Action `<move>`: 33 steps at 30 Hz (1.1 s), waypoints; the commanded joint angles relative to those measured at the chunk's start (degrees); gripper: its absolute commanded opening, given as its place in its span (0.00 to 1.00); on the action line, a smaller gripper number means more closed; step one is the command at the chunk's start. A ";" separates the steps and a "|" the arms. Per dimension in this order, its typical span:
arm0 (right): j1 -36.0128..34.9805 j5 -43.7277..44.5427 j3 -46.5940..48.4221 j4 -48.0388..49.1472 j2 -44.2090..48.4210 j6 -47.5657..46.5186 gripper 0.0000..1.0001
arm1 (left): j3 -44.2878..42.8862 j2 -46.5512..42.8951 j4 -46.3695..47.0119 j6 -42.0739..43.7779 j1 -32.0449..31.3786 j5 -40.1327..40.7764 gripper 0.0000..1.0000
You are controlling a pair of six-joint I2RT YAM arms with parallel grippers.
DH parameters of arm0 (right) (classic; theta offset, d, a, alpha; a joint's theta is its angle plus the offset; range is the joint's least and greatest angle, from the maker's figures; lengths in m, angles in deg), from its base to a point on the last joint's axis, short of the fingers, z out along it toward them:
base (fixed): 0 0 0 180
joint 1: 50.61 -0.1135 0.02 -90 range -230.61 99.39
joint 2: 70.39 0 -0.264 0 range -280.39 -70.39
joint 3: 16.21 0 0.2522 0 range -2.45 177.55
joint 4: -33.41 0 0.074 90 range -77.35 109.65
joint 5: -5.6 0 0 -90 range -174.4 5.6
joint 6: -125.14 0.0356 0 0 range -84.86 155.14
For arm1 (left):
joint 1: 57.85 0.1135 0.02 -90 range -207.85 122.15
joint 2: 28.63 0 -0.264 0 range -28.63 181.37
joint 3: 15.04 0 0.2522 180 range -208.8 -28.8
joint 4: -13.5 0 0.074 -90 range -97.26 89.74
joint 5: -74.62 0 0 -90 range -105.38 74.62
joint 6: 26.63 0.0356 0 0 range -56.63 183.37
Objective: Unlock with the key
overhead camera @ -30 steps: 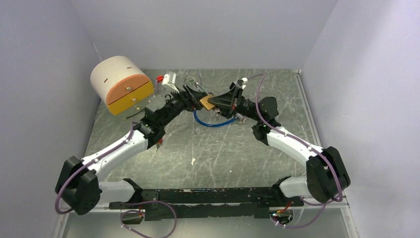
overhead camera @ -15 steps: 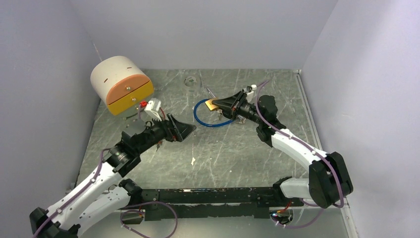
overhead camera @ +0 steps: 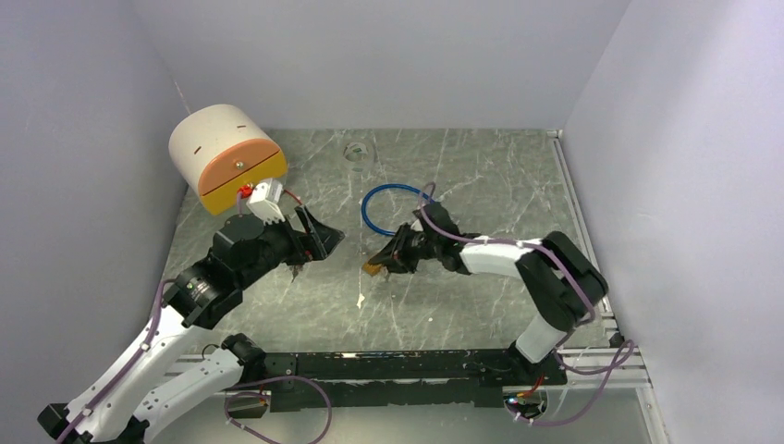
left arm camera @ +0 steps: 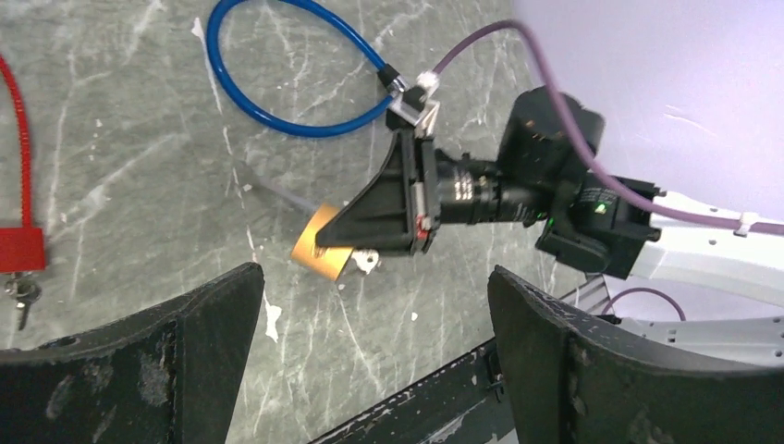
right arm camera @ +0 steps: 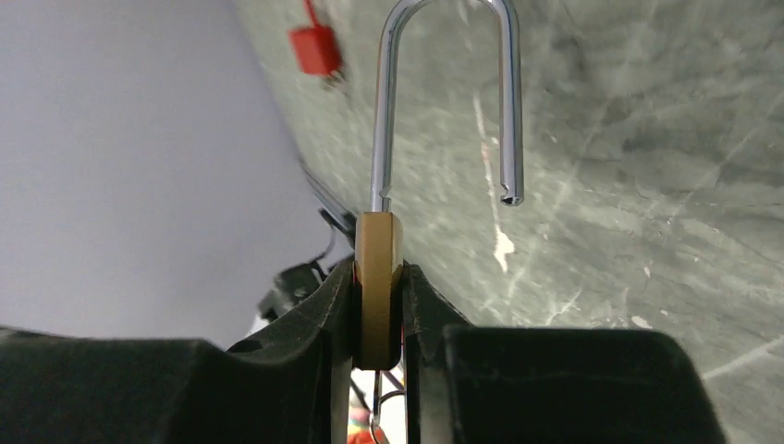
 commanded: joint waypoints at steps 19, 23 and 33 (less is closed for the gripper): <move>-6.00 -7.84 18.15 -0.51 -20.55 -8.34 0.17 | -1.64 3.81 -3.28 -1.77 -0.13 6.82 0.94; -6.56 -6.47 20.60 -5.12 -21.56 -11.09 0.27 | -1.18 4.13 -3.11 -1.71 -0.13 7.16 0.94; -6.84 0.09 28.79 -17.79 -22.92 -18.06 0.53 | -1.07 5.36 -3.82 -1.98 -0.09 8.32 0.94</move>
